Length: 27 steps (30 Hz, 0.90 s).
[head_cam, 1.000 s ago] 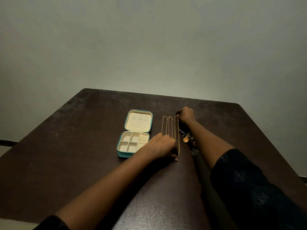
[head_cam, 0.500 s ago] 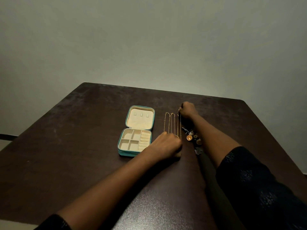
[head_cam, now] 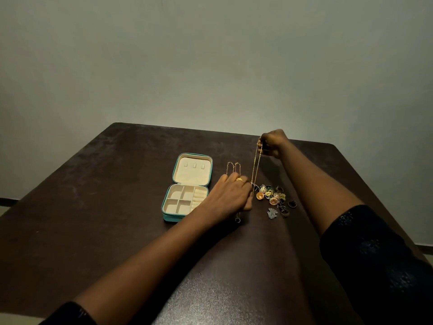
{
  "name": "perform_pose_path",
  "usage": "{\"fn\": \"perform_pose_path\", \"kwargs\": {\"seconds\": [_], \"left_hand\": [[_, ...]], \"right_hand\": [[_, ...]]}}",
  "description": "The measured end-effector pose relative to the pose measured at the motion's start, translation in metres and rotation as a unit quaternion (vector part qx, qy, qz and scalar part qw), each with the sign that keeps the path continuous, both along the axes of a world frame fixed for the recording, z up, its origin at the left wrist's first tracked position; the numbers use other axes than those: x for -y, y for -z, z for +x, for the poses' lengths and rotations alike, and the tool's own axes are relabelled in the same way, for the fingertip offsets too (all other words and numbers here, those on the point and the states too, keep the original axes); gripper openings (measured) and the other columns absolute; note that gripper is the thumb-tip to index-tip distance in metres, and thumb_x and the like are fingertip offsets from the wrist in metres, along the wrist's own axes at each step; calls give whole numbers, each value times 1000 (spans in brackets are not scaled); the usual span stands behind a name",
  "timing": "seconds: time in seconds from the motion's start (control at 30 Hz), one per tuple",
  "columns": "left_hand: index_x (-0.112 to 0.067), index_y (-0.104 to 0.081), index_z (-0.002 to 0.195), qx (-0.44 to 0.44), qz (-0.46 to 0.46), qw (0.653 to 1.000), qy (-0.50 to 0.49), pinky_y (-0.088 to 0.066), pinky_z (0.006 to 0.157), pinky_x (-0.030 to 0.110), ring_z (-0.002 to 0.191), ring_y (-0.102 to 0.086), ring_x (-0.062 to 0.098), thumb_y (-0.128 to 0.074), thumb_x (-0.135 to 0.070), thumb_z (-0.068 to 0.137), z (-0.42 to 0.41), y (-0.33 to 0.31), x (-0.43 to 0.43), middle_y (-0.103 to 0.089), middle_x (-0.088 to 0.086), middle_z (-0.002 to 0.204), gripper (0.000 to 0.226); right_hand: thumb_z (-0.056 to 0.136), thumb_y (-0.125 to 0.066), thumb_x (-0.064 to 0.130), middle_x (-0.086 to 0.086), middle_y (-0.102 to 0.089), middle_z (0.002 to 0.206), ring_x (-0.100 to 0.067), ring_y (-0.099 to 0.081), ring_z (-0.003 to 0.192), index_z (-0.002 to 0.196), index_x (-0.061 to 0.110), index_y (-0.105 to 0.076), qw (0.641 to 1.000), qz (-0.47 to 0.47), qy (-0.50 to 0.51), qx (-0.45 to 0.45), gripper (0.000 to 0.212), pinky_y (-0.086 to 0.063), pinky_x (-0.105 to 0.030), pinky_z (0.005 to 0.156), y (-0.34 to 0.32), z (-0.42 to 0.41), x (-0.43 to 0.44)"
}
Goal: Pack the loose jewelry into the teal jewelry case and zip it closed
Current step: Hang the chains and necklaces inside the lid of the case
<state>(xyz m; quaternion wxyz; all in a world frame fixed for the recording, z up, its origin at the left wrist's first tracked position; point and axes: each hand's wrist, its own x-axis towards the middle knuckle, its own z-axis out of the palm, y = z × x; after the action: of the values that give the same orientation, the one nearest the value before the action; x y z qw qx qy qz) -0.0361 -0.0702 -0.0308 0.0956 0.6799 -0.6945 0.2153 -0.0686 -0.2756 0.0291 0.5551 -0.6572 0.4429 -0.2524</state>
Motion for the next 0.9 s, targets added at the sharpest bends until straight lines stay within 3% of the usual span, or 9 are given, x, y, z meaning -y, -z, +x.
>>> {"fn": "perform_pose_path", "kwargs": {"seconds": [0.13,0.23,0.33,0.47,0.57,0.7,0.8,0.83,0.9], "left_hand": [[-14,-65,80,-26,-95,993,71,-47,59,28,78,-63,20,-40,-32,78,4,-8,-2,-68,3,94,30],[-12,-61,80,-56,-123,985,108,-43,55,27,62,-61,20,-41,-27,79,2,-15,-2,-65,2,72,26],[-8,-59,83,-82,-85,984,131,-46,53,30,55,-62,24,-37,-27,82,-1,-19,-9,-63,5,63,29],[-10,-56,103,-91,19,995,-21,-46,70,38,88,-64,34,-29,-32,91,3,-19,-14,-70,12,96,37],[-14,-54,122,-156,74,976,-135,-46,77,38,104,-60,33,-35,-27,96,18,-21,-20,-65,12,115,34],[-14,-56,117,-200,68,948,-240,-44,84,40,110,-56,35,-32,-26,98,40,-35,-28,-61,15,119,33],[-9,-41,113,-423,12,873,-243,-41,81,39,105,-55,37,-30,-24,100,44,-47,-28,-58,19,116,22],[-10,-35,112,-523,-21,822,-223,-40,78,37,101,-57,35,-31,-24,100,43,-50,-28,-56,18,115,18],[-17,-27,114,-695,-106,687,-182,-39,66,31,80,-57,21,-33,-24,100,42,-54,-26,-52,10,109,17]], "right_hand": [[92,-40,-6,-10,-47,65,-17,-49,55,71,3,-45,1000,18,4,22,23,-49,-25,49,-19,-7,-3],[90,-36,-8,-10,-42,62,-16,-44,51,70,2,-43,998,48,5,45,23,-45,-24,45,-27,-7,-8],[88,-35,-9,-11,-40,61,-16,-40,49,68,1,-42,996,66,9,60,24,-40,-21,42,-37,-8,-15],[89,-33,-6,-9,-40,62,-14,-36,49,65,4,-40,992,86,26,91,27,-33,-12,35,-59,-13,-21],[92,-32,0,-7,-41,64,-11,-34,51,66,5,-41,989,121,31,85,28,-30,-12,32,-74,-22,-23],[95,-33,0,-8,-47,69,-9,-45,41,75,1,-52,960,230,23,157,27,-38,-13,33,-85,-40,-36],[92,-34,-6,-10,-51,72,-10,-49,49,78,-2,-55,935,275,19,224,26,-42,-15,35,-87,-52,-53],[92,-34,-7,-10,-51,72,-10,-50,48,78,-2,-56,928,286,19,238,26,-41,-15,35,-87,-54,-58],[92,-34,-8,-11,-52,72,-11,-51,47,80,-2,-56,914,309,13,263,26,-41,-15,34,-87,-58,-68]]}}
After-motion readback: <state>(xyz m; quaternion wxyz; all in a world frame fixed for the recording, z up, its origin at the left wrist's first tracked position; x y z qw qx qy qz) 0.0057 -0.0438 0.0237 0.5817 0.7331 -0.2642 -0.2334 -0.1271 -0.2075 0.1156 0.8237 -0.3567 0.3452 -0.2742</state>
